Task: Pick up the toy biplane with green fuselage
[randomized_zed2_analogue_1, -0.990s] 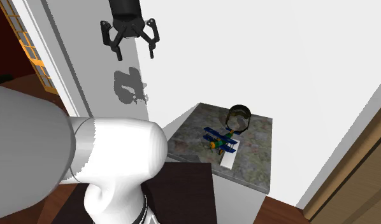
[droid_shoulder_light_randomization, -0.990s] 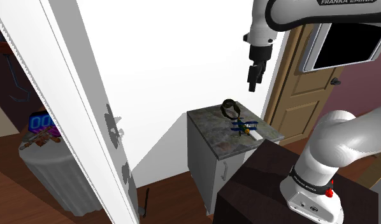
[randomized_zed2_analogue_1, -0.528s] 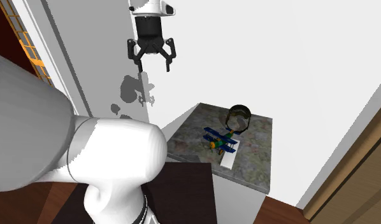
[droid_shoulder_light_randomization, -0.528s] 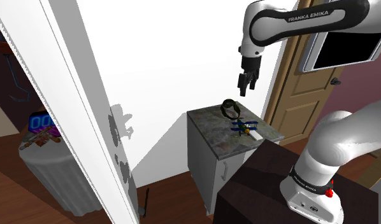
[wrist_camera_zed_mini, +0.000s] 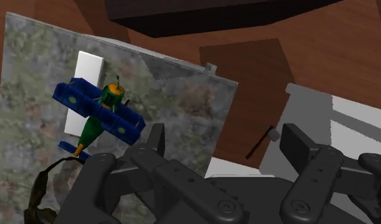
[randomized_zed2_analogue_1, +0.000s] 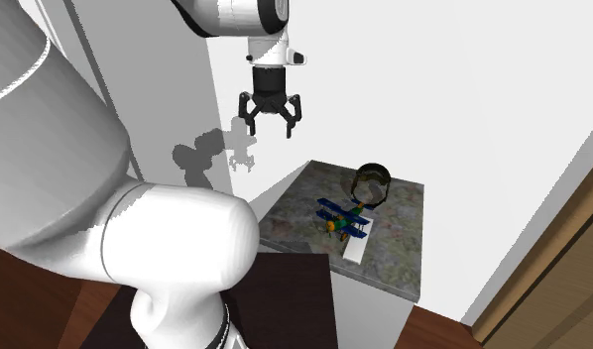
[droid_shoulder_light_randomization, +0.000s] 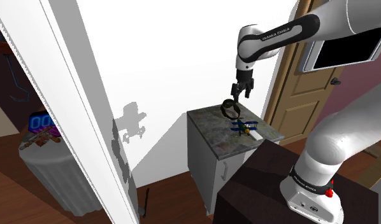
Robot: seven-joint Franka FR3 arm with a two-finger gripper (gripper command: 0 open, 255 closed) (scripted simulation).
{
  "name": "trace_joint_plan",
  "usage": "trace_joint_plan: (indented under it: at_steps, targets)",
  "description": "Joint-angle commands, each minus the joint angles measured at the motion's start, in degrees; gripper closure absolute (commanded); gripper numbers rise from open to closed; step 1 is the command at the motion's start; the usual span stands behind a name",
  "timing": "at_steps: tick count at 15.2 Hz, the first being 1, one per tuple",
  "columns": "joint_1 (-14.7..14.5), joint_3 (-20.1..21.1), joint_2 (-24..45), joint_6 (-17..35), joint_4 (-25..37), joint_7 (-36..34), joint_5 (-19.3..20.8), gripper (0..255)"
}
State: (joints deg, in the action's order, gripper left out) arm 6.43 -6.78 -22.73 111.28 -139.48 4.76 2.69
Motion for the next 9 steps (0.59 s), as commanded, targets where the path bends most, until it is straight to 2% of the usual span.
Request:
trace_joint_plan:
  at_steps: [1, 9]
  targets:
    - [1.0, -1.4, 4.1, 3.0, 0.9, 0.0, -0.3, 0]
    - [3.9, -5.9, 20.0, 12.8, 5.6, 0.4, -4.1, 0]
